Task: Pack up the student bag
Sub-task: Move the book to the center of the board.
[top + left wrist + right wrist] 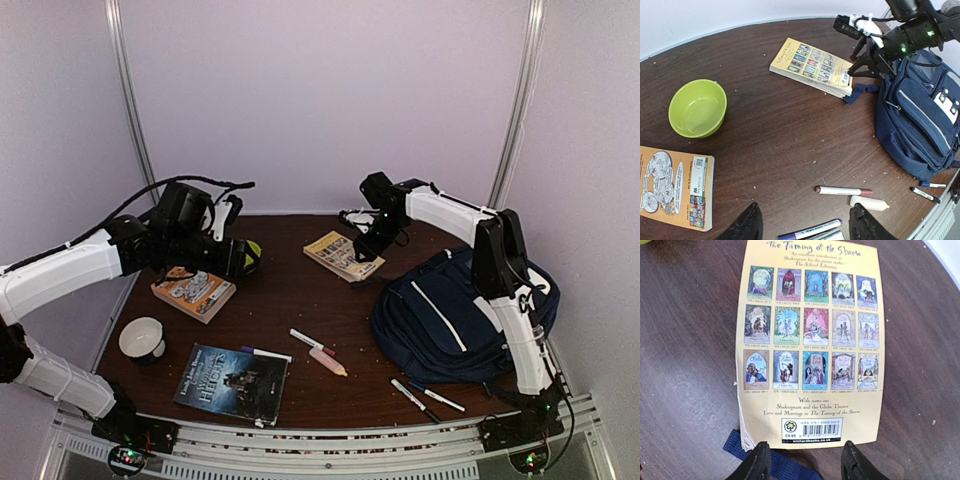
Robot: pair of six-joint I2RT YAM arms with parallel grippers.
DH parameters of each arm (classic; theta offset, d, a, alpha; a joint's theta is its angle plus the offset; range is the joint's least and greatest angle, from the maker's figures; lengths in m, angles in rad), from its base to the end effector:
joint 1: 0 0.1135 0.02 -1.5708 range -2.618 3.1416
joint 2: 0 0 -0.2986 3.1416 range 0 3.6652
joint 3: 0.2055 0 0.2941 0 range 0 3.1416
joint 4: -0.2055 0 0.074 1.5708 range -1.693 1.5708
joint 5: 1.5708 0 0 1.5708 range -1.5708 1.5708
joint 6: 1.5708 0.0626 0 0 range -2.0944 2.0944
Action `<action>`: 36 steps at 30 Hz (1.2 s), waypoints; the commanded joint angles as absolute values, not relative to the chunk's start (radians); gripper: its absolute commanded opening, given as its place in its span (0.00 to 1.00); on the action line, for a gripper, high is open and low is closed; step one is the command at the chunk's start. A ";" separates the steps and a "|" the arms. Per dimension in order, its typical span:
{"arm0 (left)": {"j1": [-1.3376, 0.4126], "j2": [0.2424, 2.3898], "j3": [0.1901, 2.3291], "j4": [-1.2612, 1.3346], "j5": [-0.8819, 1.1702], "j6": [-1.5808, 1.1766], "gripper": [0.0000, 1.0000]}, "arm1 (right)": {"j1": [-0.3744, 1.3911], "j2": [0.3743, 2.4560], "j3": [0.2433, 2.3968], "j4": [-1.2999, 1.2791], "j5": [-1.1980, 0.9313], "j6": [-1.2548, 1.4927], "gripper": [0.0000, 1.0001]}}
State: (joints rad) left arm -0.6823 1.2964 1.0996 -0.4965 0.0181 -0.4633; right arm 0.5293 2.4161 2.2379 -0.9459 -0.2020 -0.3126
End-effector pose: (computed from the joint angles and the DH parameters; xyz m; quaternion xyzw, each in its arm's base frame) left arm 0.2618 -0.2142 0.3162 0.1028 0.8994 -0.2371 0.3525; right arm 0.5080 0.3117 0.1976 -0.4168 0.8764 0.1216 0.2084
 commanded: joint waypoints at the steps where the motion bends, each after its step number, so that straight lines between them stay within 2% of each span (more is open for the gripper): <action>1: -0.687 1.300 1.096 -0.469 0.079 -0.451 0.61 | 0.530 2.466 2.258 -0.969 -0.317 -0.283 0.48; 12: -0.687 1.321 1.081 -0.450 0.076 -0.461 0.60 | 0.505 2.488 2.243 -0.931 -0.461 -0.177 0.48; 15: -0.687 1.324 1.082 -0.451 0.074 -0.455 0.61 | 0.499 2.484 2.234 -0.921 -0.461 -0.157 0.46; 22: -0.687 1.325 1.079 -0.450 0.060 -0.446 0.61 | 0.499 2.476 2.217 -0.944 -0.428 -0.123 0.32; 36: -0.687 1.316 1.056 -0.445 0.053 -0.446 0.61 | 0.502 2.465 2.193 -0.989 -0.475 -0.113 0.28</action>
